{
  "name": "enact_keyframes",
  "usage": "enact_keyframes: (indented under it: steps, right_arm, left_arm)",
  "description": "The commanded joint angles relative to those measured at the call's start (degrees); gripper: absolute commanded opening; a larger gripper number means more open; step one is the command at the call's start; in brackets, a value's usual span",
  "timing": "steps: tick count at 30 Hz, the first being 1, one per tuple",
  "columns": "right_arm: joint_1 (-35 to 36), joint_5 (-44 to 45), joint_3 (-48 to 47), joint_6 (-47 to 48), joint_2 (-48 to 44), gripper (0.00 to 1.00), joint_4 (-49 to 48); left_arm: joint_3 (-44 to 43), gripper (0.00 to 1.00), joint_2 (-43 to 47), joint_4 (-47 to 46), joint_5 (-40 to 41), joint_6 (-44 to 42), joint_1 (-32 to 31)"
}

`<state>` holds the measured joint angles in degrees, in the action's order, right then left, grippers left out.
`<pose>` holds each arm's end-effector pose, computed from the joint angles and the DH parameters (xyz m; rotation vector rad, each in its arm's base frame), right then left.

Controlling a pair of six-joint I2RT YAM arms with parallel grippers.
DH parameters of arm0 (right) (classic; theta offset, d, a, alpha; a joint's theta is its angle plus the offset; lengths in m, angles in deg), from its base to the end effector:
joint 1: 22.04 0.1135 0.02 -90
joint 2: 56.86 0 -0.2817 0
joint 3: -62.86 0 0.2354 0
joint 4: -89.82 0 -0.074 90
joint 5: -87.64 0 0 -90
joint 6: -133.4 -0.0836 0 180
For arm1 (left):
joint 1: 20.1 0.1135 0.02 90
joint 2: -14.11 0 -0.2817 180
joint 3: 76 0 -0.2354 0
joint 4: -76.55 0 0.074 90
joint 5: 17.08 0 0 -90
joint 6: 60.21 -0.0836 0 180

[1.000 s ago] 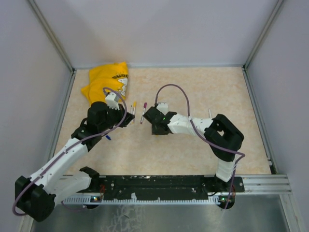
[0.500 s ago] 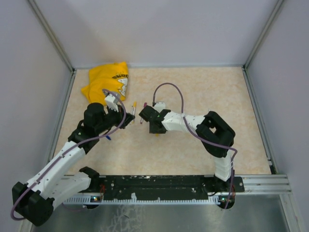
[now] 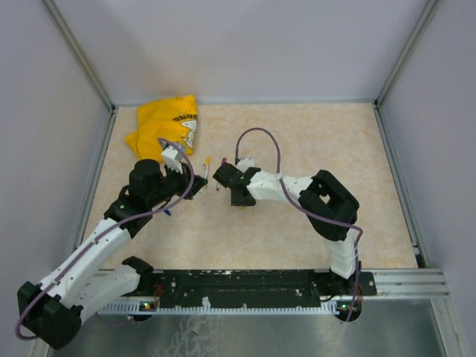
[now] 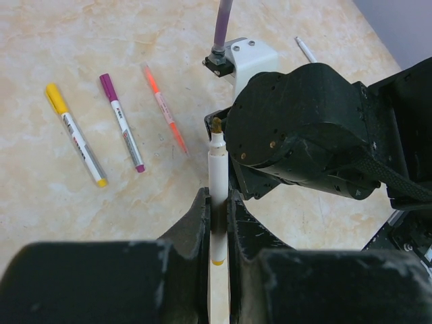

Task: Insert the pens into the pen caps
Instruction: Insert the pen cap onto the pen.

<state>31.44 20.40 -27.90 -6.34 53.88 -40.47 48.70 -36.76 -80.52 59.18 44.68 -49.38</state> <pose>0.2601 0.2969 0.1548 0.0089 2.6161 0.0403 0.1858 -0.1269 0.3010 0.4116 1.9113 -0.7447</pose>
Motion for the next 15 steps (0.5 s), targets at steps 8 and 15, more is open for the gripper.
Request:
enact_keyframes:
  steps: [8,15]
  right_arm:
    - [0.5,1.9,-3.2,-0.8,1.7,0.32,0.4]
    - [0.5,2.1,-3.1,-0.7,1.7,0.27,0.9]
  left_arm:
    - [-0.4,0.0,1.2,-0.2,1.0,-0.9,-0.4]
    - [-0.3,0.0,1.0,-0.4,1.0,-0.9,-0.4]
